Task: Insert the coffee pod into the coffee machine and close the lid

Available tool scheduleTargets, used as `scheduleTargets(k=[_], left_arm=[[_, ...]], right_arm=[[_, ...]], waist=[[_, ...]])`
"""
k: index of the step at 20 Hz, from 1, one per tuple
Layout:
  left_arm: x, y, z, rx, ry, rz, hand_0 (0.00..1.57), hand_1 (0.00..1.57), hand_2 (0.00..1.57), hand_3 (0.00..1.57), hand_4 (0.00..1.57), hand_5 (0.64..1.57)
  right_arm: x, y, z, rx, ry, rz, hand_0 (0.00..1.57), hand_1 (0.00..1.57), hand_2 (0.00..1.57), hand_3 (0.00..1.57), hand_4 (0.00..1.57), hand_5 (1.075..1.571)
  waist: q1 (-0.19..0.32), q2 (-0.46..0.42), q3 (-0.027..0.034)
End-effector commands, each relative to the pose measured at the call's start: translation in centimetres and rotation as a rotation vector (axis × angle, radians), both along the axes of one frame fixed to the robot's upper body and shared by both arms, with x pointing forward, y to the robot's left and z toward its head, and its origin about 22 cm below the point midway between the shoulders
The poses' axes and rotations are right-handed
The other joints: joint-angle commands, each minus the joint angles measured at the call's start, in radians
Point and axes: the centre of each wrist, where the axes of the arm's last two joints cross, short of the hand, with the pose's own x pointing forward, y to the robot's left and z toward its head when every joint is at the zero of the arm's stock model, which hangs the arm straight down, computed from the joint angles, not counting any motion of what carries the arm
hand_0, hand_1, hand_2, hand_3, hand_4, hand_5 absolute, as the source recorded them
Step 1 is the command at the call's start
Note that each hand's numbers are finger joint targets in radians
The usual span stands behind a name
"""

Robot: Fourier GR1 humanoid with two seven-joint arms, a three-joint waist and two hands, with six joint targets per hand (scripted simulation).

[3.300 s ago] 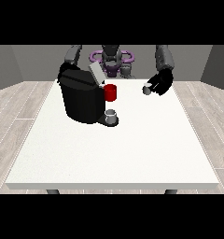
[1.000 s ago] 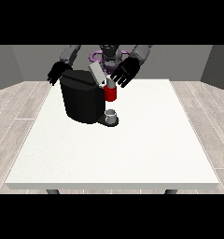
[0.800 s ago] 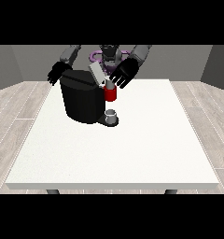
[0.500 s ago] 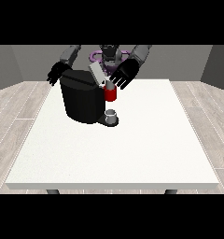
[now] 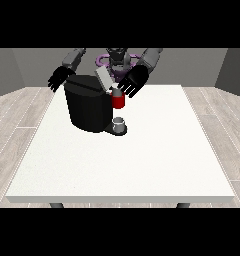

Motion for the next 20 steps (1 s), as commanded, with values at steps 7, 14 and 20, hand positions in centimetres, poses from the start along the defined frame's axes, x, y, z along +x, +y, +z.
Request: scheduleTargets(k=[7,14,20], left_arm=[[-0.1,-0.4,-0.7,0.053,0.007,-0.020,1.12,1.12,1.16,0.99,0.44,1.571],[-0.2,1.0,0.4,0.049,-0.049,-0.014,1.05,1.05,1.12,0.96,0.36,1.571],[-0.3,1.0,1.2,0.143,-0.028,-0.069,0.57,0.57,0.81,0.64,0.24,1.571]], right_arm=[[0.6,-2.1,-0.1,0.011,0.034,-0.052,0.00,0.00,0.00,0.00,0.36,1.571],[0.2,0.9,0.1,-0.001,-0.024,-0.018,0.00,0.00,0.00,0.00,0.44,1.571],[1.0,-1.2,0.4,0.026,-0.018,-0.029,0.00,0.00,0.00,0.00,0.46,1.571]], waist=[[0.034,-0.012,-0.0010],[0.021,0.035,-0.0013],[0.033,0.036,-0.0008]])
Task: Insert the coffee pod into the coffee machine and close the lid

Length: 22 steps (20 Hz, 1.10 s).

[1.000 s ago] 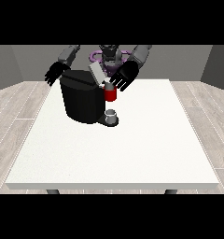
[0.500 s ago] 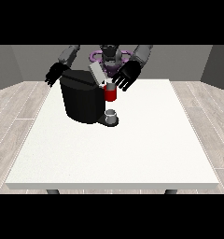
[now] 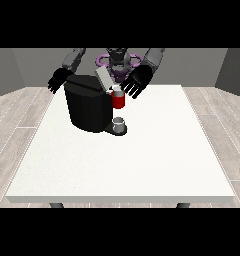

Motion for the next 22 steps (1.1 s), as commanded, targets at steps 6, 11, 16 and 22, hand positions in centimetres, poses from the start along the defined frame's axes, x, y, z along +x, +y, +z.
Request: scheduleTargets(k=[6,11,16,22], left_arm=[[0.1,-0.3,0.4,0.099,0.030,-0.007,0.00,0.00,0.00,0.00,0.00,1.571],[-0.1,0.5,-1.5,0.086,0.062,-0.012,0.00,0.00,0.00,0.00,0.00,1.571],[-0.1,-1.0,-1.4,0.111,0.078,-0.030,0.00,0.00,0.00,0.00,0.00,1.571],[-0.7,-1.2,-5.9,0.033,0.168,-0.041,0.00,0.00,0.00,0.00,0.00,1.571]], right_arm=[[0.2,0.4,-0.4,-0.025,-0.011,0.002,0.00,0.00,0.00,0.00,0.41,1.571],[-1.1,0.2,-1.8,-0.013,0.057,0.000,0.00,0.00,0.00,0.00,0.35,1.571],[-0.9,-2.1,-2.9,-0.020,0.080,-0.064,0.00,0.00,0.00,0.00,0.39,1.571],[-3.2,-1.0,-6.0,0.012,0.184,-0.076,0.00,0.00,0.00,0.00,0.36,1.571]], waist=[[-0.005,0.016,-0.0006],[0.004,-0.046,-0.0008],[0.041,-0.081,-0.0006],[0.078,-0.182,-0.0009]])
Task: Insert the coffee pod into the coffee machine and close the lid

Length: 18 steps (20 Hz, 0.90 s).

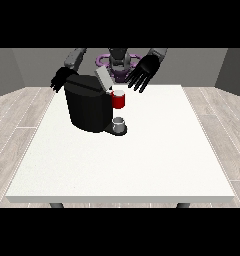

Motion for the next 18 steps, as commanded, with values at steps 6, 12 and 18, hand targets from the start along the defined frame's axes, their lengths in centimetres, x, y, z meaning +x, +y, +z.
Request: scheduleTargets(k=[6,12,18], left_arm=[[-0.9,-0.9,-6.6,-0.397,0.157,0.009,0.00,0.00,0.00,0.00,0.00,1.571],[-4.4,-0.6,-15.9,-0.747,0.269,0.009,0.00,0.00,0.00,0.00,0.00,1.571],[-7.3,1.0,-20.5,-0.897,0.362,0.086,0.00,0.00,0.00,0.00,0.14,1.571]], right_arm=[[-3.0,-2.6,-3.7,0.046,0.134,-0.087,0.00,0.00,0.00,0.00,0.39,1.571],[-6.2,-5.6,-6.1,0.040,0.207,-0.164,0.00,0.00,0.00,0.00,0.37,1.571],[-6.8,-5.0,-5.2,-0.046,0.205,-0.102,0.00,0.00,0.00,0.00,0.36,1.571]], waist=[[0.093,-0.184,-0.0005],[0.185,-0.301,-0.0005],[0.222,-0.401,-0.0007]])
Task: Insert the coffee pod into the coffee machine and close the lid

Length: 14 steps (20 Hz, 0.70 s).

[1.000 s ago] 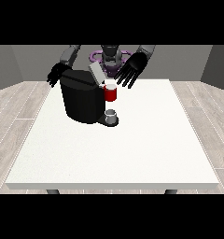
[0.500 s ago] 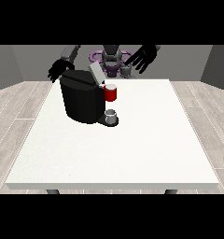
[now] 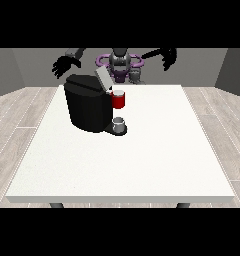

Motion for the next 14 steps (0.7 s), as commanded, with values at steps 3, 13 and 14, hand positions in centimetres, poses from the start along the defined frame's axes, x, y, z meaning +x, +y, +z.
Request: scheduleTargets(k=[3,13,14], left_arm=[[-2.7,-1.1,-4.3,-0.150,0.121,0.067,0.00,0.00,0.00,0.00,0.09,1.571],[-6.2,-0.6,-7.4,-0.297,0.165,0.044,0.00,0.00,0.00,0.00,0.14,1.571],[-6.8,-0.3,-7.7,-0.302,0.167,0.064,0.00,0.00,0.00,0.00,0.03,1.571]], right_arm=[[-0.2,-0.4,1.4,-0.033,-0.012,0.103,0.00,0.00,0.00,0.00,0.35,1.571],[3.5,0.5,7.0,-0.055,-0.124,0.224,0.00,0.00,0.00,0.00,0.00,1.571],[3.3,-0.9,7.8,-0.074,-0.121,0.267,0.00,0.00,0.00,0.00,0.00,1.571]], waist=[[0.039,-0.088,0.0005],[0.159,-0.096,0.0009],[0.134,-0.087,0.0008]])
